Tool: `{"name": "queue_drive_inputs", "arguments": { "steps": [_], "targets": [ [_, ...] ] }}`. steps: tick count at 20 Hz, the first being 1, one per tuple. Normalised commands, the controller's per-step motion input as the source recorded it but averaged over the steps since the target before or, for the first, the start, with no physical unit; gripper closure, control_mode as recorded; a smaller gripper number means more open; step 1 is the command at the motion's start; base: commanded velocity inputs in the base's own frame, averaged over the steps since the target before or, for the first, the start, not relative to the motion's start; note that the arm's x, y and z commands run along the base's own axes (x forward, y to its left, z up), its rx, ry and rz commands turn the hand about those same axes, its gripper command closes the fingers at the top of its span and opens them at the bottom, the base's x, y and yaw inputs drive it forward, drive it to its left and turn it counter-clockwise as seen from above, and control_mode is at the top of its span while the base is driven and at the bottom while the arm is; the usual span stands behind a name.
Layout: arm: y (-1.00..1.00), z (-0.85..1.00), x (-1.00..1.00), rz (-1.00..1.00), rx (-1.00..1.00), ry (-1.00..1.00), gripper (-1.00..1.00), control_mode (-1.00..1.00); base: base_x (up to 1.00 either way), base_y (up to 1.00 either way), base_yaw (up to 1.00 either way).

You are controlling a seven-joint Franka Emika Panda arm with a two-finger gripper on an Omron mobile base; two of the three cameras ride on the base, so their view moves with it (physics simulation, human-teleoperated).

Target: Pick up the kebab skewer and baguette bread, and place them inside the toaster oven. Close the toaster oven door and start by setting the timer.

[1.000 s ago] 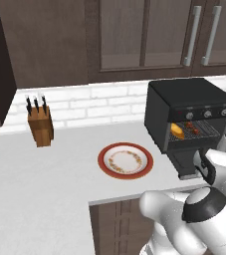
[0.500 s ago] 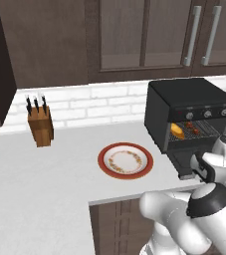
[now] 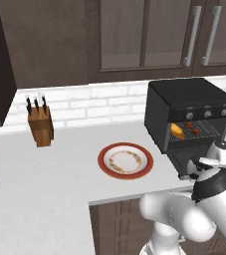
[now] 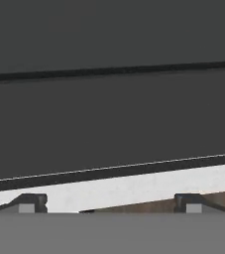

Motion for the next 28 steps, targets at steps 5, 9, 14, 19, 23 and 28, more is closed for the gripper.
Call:
{"name": "queue_drive_inputs", "arguments": {
  "steps": [5,9,14,19,23,28],
  "targets": [
    [0.01,-0.26,0.37,0.0,0.0,0.0,-1.0,-1.0,0.0,0.0,0.0],
    [0.01,-0.16,0.12,0.0,0.0,0.0,-1.0,-1.0,0.0,0.0,0.0],
    [0.1,0.0,0.18,0.0,0.0,-0.12,-1.0,-1.0,0.0,0.0,0.0],
    [0.32,0.0,0.31,0.0,0.0,-0.35,-1.0,-1.0,0.0,0.0,0.0],
    [0.26,0.05,0.74,0.0,0.0,-0.33,-1.0,-1.0,0.0,0.0,0.0],
    [0.18,0.32,0.78,0.0,0.0,-0.29,-1.0,-1.0,0.0,0.0,0.0]
  ]
}}
